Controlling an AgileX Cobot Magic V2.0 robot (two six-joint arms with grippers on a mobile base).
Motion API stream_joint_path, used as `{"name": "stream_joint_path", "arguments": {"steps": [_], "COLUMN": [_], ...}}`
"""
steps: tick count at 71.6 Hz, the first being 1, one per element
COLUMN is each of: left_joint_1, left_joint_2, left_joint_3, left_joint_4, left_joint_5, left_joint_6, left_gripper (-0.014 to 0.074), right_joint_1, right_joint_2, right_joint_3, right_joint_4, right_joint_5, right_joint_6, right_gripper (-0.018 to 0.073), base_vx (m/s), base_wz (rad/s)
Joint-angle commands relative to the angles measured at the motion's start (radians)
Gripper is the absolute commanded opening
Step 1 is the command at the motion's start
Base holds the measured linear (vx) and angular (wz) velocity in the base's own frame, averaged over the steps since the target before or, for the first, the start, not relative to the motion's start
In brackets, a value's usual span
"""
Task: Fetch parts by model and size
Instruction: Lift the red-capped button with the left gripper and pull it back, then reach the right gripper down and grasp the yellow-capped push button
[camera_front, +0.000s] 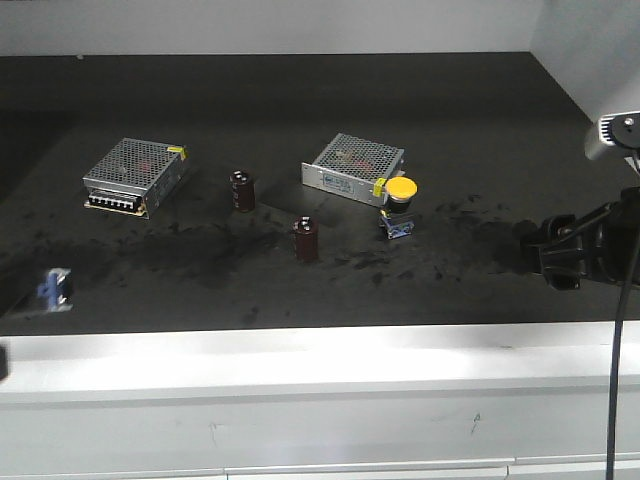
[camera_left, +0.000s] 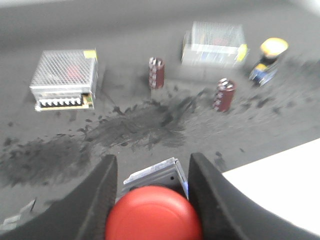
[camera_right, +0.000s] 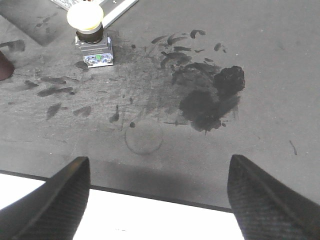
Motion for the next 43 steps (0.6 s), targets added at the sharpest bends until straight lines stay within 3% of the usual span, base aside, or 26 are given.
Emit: {"name": "stream_joint_path", "arguments": {"steps": [1,18,43], "left_joint_1": [-0.002,-0.002,-0.002], "left_joint_2": [-0.105,-0.277,-0.295], "left_joint_3": [0.045,0.124,0.124], "left_joint_4": [0.007,0.007,0.007], "left_joint_5": [-0.112,-0.123,-0.117], "left_joint_6": [0.000,0.000,0.000], "left_gripper": [-0.0007,-0.0007,-0.0007], "right_joint_1": [0.001,0.003,0.037], "right_joint_2": [-0.010,0.002,0.201], "right_joint_3": [-0.028,-0.053,-0.347], "right_joint_4": [-0.001,0.083,0.159], "right_joint_5": [-0.068,-0.176,-0.046], "right_joint_6": [-0.022,-0.097,-0.242], "right_gripper": [0.0547,0.0547,0.0547], "base_vx": [0.00,0.00,0.00], "base_wz": [0.00,0.00,0.00]}}
